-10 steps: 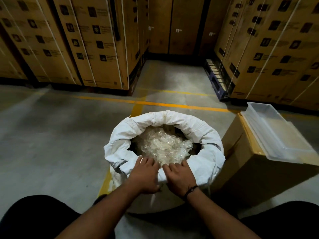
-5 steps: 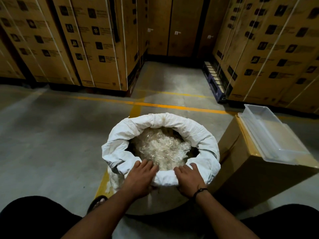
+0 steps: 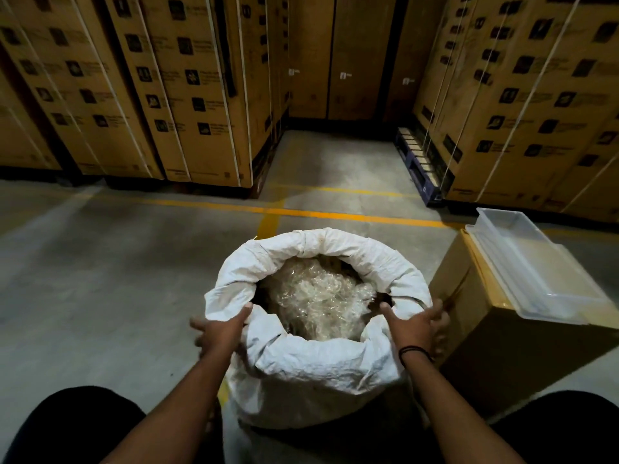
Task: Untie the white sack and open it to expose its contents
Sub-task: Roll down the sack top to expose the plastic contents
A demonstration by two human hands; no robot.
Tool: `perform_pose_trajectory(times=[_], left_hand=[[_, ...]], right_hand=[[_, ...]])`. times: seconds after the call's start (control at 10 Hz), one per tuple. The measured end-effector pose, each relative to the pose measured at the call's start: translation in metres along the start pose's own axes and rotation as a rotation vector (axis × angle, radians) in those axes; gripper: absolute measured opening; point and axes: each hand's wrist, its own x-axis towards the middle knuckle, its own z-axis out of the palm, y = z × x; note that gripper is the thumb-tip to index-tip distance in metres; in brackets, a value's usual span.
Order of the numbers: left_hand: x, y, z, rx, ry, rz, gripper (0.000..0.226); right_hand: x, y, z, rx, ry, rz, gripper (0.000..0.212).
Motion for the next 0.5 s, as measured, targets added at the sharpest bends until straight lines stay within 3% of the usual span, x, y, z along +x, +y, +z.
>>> perform_pose_trajectory(times=[0.1, 0.2, 0.3, 0.4, 0.5], left_hand=[[0.000, -0.005, -0.001, -0.260, -0.212, -0.102, 0.111], [0.000, 0.008, -0.006, -0.849, -0.672, -0.224, 0.060], [0.047, 0.010, -0.016, -1.267, -1.026, -0.310, 0.043], [0.104, -0.005, -0.013, -1.408, -1.431, 0.034, 0.088], [0.058, 0.021, -0.018, -0.790, -0.937, 0.056, 0.077]], right_hand=[[0.014, 0.018, 0.008, 0.120, -0.124, 0.184, 0.134], [0.025, 0.016, 0.018, 0.429, -0.218, 0.392, 0.116], [0.033, 0.003, 0.017, 0.724, -0.299, 0.478, 0.077], [0.045, 0.001, 0.008, 0.923, -0.429, 0.425, 0.053], [0.052, -0.001, 0.007, 0.899, -0.489, 0.391, 0.051]])
